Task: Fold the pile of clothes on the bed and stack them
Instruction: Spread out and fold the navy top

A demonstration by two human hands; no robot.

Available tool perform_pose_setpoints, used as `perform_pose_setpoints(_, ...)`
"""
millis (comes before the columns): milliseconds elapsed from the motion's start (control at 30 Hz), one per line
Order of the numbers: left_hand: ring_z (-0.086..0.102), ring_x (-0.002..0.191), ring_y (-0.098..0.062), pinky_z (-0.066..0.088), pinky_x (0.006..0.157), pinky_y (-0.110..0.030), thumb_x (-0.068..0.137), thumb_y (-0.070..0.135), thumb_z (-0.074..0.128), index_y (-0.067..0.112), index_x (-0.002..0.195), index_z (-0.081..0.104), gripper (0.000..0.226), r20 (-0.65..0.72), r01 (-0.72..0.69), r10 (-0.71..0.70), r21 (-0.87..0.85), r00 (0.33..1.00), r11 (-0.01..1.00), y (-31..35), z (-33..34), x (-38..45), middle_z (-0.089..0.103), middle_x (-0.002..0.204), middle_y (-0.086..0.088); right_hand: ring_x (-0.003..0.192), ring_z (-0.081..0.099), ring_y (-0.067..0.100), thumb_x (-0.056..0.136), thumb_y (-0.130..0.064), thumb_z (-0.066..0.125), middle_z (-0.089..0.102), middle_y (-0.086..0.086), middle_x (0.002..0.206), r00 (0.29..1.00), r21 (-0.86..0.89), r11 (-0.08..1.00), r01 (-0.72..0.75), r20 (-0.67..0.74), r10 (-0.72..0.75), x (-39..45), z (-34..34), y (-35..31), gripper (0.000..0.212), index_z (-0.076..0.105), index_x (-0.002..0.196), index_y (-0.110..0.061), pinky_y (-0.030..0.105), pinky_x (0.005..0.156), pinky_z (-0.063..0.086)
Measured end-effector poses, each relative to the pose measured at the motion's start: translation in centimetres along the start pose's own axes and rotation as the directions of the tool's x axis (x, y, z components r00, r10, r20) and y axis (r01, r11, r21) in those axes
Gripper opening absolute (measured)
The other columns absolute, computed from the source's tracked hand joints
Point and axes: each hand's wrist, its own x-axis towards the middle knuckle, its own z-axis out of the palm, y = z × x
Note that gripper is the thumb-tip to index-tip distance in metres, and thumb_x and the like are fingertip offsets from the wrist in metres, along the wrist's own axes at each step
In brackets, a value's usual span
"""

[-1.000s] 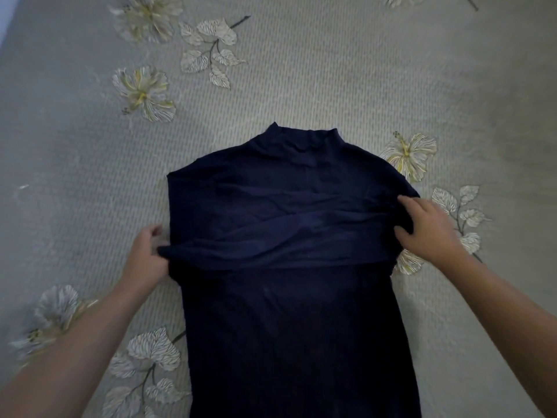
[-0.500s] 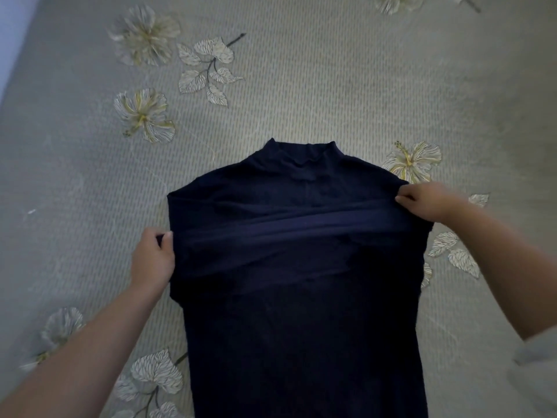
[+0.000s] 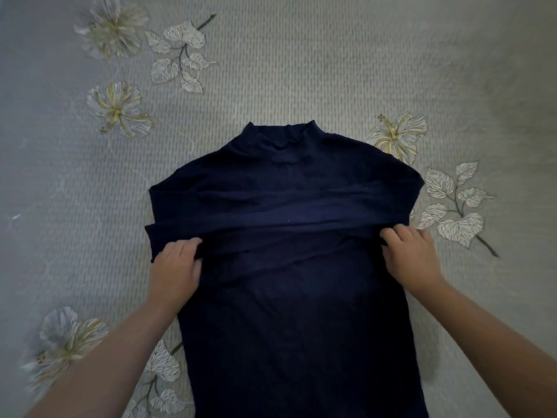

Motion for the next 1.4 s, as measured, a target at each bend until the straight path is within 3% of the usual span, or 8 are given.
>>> perform_pose_setpoints(133, 0.058, 0.051, -0.033, 0.051, 0.045, -0.039, 0.070, -0.013, 0.058, -0.008, 0.074, 0.066, 0.011, -0.072, -0.129, 0.127, -0.032, 0.989, 0.991, -0.8, -0.7, 0.3, 0.061, 0.064, -0.019, 0.061, 0.060, 0.029, 0.075, -0.006, 0.040, 0.064, 0.016, 0.069, 0.993, 0.142, 0.987, 0.072, -0.102, -0.057, -0.3, -1.2, 1.8, 0.032, 0.071, 0.077, 0.002, 0.033, 0.060, 0.042)
perform_pose_setpoints(267, 0.059, 0.055, -0.033, 0.049, 0.047, -0.039, 0.072, 0.011, 0.035, -0.006, 0.066, 0.065, 0.035, 0.017, -0.219, 0.219, 0.014, 0.976, 0.976, -1.1, -1.1, -1.8, 0.061, 0.066, -0.020, 0.060, 0.062, 0.036, 0.068, -0.002, 0.041, 0.064, 0.021, 0.073, 0.991, 0.111, 0.990, 0.086, 0.089, -0.096, -3.2, -1.6, 2.7, 0.038, 0.073, 0.090, 0.000, 0.039, 0.051, 0.049)
perform_pose_setpoints(367, 0.060, 0.078, -0.045, 0.049, 0.063, -0.050, 0.073, 0.002, 0.044, -0.009, 0.069, 0.065, 0.024, 0.173, -0.065, 0.062, 0.010, 0.983, 0.998, -0.6, -0.5, -3.0, 0.062, 0.087, -0.028, 0.082, 0.060, 0.049, 0.062, 0.015, 0.064, 0.061, 0.033, 0.094, 0.954, 0.138, 0.988, -0.077, 0.299, 0.032, -3.8, -0.9, 2.3, 0.041, 0.069, 0.100, 0.002, 0.054, 0.065, 0.051)
perform_pose_setpoints(600, 0.030, 0.130, -0.038, 0.024, 0.106, -0.047, 0.086, 0.006, 0.054, -0.004, 0.123, 0.052, 0.038, 0.175, 0.199, -0.197, 0.005, 0.965, 0.980, 3.3, 0.1, -5.2, 0.034, 0.140, -0.027, 0.138, 0.018, 0.035, 0.087, -0.006, 0.049, 0.020, 0.021, 0.150, 0.851, 0.134, 0.966, -0.223, 0.510, 0.126, -5.7, -0.5, 1.1, 0.055, 0.034, 0.140, -0.004, 0.050, 0.103, 0.032)
perform_pose_setpoints(733, 0.032, 0.127, -0.040, 0.023, 0.108, -0.044, 0.085, 0.008, 0.054, -0.008, 0.133, 0.035, 0.054, 0.065, 0.450, -0.447, -0.195, 0.892, 0.871, 7.0, 1.9, -12.1, 0.033, 0.138, -0.029, 0.129, 0.033, 0.040, 0.090, -0.011, 0.053, 0.029, 0.028, 0.143, 0.868, 0.239, 0.906, -0.350, 0.446, 0.218, -11.9, -1.0, -0.5, 0.056, 0.032, 0.138, 0.006, 0.045, 0.102, 0.032)
perform_pose_setpoints(900, 0.036, 0.125, -0.037, 0.029, 0.107, -0.043, 0.089, 0.018, 0.054, -0.005, 0.135, 0.032, 0.056, 0.323, 0.859, -0.803, -0.300, 0.501, 0.415, 10.0, 5.1, -23.6, 0.039, 0.135, -0.026, 0.105, 0.051, 0.038, 0.087, -0.019, 0.060, 0.055, 0.024, 0.114, 0.745, 0.277, 0.760, -0.588, 0.551, 0.376, -23.2, -2.2, -3.1, 0.051, 0.044, 0.129, 0.004, 0.043, 0.088, 0.041)
perform_pose_setpoints(1167, 0.056, 0.104, -0.031, 0.040, 0.079, -0.028, 0.094, 0.015, 0.051, 0.001, 0.111, 0.058, 0.023, 0.618, 0.854, -0.603, -0.461, 0.505, 0.242, 10.5, 6.5, -33.1, 0.060, 0.115, -0.021, 0.086, 0.059, 0.038, 0.091, -0.009, 0.051, 0.064, 0.028, 0.092, 0.504, 0.129, 0.574, -0.808, 0.655, 0.563, -36.4, -2.4, -8.2, 0.022, 0.060, 0.095, 0.010, 0.028, 0.057, 0.021)
perform_pose_setpoints(1400, 0.049, 0.114, -0.032, 0.040, 0.086, -0.035, 0.099, 0.018, 0.037, 0.000, 0.127, 0.043, 0.034, 0.569, 0.809, -0.603, -0.532, 0.559, 0.249, 9.8, 3.1, -39.2, 0.051, 0.126, -0.019, 0.102, 0.056, 0.037, 0.093, -0.008, 0.047, 0.063, 0.024, 0.109, 0.564, 0.255, 0.534, -0.806, 0.604, 0.563, -38.8, -6.4, -9.1, 0.027, 0.058, 0.114, 0.006, 0.027, 0.070, 0.031)
